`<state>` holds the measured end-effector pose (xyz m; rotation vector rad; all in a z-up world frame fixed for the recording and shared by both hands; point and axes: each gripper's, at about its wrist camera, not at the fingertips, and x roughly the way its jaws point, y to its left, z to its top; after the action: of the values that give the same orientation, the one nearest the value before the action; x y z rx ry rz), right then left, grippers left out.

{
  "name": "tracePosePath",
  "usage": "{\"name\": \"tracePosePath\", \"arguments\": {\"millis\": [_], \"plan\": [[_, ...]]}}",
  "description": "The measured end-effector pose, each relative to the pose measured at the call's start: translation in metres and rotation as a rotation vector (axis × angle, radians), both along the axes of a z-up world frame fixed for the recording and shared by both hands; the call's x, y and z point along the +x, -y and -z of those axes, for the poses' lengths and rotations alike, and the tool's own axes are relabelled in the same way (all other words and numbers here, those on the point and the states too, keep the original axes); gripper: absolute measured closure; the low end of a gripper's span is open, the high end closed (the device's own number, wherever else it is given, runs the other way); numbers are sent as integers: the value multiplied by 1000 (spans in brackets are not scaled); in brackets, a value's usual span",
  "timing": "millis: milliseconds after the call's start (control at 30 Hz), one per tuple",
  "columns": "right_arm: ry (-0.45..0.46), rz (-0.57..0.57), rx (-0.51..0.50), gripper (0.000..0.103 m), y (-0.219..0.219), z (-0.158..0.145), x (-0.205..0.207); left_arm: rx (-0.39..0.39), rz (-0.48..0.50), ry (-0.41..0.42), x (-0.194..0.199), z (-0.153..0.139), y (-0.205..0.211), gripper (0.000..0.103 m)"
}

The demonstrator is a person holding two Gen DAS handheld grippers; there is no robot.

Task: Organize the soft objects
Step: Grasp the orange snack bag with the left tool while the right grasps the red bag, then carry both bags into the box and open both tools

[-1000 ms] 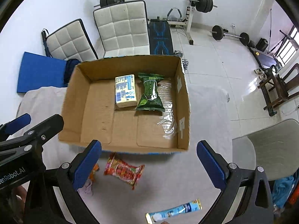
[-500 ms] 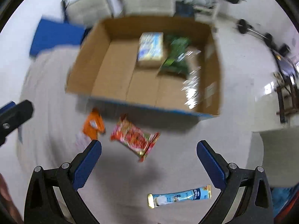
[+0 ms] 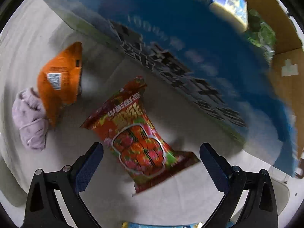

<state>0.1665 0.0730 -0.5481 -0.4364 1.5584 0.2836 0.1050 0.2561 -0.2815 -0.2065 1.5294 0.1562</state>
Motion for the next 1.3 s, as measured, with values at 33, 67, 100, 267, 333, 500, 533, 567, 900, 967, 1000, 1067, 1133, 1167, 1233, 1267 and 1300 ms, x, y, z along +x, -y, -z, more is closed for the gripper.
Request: {"name": "tracePosePath", "arguments": {"millis": [33, 67, 100, 267, 333, 500, 533, 567, 900, 967, 1000, 1067, 1133, 1167, 1233, 1267, 1300], "plan": [[-8, 20, 11, 14, 1, 1, 0, 1, 2, -1, 2, 1, 0, 3], [-26, 59, 34, 28, 4, 2, 0, 4, 8, 4, 5, 1, 1, 3], [-46, 93, 49, 36, 6, 2, -1, 10, 15, 7, 8, 0, 3, 3], [-165, 349, 174, 48, 24, -1, -13, 35, 97, 15, 35, 2, 21, 3], [-143, 400, 203, 46, 29, -5, -13, 57, 154, 6, 48, 9, 31, 3], [-124, 425, 190, 45, 35, -2, -13, 42, 303, -37, 83, 35, 59, 3], [-120, 418, 180, 45, 36, -3, -10, 33, 319, -48, 87, 41, 63, 3], [-121, 413, 171, 45, 35, -3, -10, 25, 328, -56, 89, 45, 65, 3], [-112, 428, 125, 54, 35, -8, -14, -35, 332, -89, 88, 70, 85, 54], [-111, 434, 122, 54, 33, -5, -18, -34, 304, -87, 79, 67, 84, 56], [-109, 437, 120, 54, 35, 1, -25, -29, 290, -86, 72, 65, 83, 57], [-119, 443, 108, 54, 36, 3, -31, -12, 276, -88, 57, 61, 83, 58], [-145, 450, 101, 55, 39, 15, -42, 7, 274, -94, 48, 60, 83, 58], [-156, 449, 98, 55, 39, 16, -47, 11, 276, -96, 47, 61, 86, 58], [-160, 443, 91, 55, 38, 18, -56, 9, 270, -108, 40, 66, 88, 58], [-156, 441, 92, 54, 37, 20, -61, 4, 264, -110, 40, 68, 87, 58], [-150, 441, 95, 54, 36, 21, -63, 1, 256, -107, 39, 70, 87, 58]]}}
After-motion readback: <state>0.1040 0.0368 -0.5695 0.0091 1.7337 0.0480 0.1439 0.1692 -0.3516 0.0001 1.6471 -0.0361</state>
